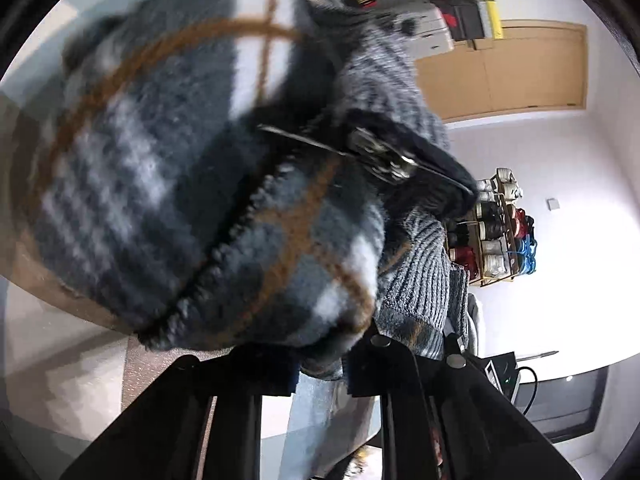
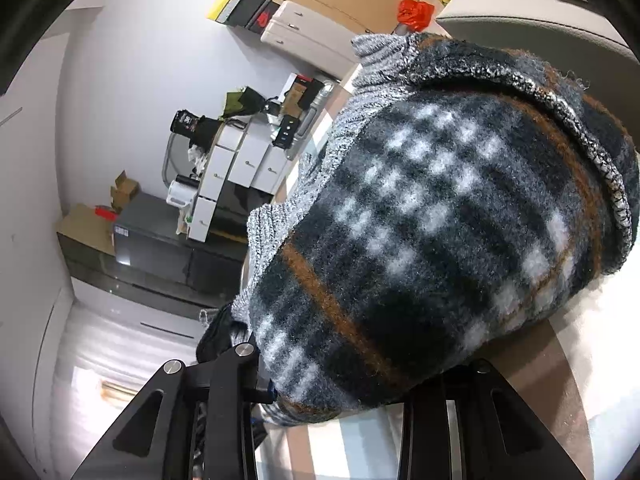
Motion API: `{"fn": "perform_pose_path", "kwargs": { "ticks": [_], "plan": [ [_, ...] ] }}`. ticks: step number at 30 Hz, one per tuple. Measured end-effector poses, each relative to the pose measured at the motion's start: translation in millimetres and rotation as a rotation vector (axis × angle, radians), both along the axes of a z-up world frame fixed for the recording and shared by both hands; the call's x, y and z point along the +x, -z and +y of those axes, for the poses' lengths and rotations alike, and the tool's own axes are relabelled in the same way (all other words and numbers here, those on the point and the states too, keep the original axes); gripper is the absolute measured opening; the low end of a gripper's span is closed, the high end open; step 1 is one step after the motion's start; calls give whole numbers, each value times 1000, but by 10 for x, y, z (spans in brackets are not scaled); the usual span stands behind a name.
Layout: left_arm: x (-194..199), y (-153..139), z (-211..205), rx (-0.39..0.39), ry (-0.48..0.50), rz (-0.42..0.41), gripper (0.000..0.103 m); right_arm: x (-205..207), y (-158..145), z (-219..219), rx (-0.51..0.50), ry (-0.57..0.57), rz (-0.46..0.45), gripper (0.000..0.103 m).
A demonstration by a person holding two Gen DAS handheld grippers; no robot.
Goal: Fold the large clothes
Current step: 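Lift and turn the rolled jacket bundle with both grippers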
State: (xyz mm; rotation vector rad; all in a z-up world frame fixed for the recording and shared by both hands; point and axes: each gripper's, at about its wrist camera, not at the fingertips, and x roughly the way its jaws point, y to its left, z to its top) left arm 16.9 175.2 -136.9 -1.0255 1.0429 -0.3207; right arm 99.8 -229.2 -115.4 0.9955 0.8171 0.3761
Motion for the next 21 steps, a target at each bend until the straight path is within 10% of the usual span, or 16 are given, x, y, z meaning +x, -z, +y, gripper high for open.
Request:
{"fn": "perform_pose_path", "kwargs": {
  "ticks": [21],
  "plan": [
    [107, -171, -75, 100, 107, -81, 7, -78, 20, -129, 3, 55, 1, 28]
  ]
}}
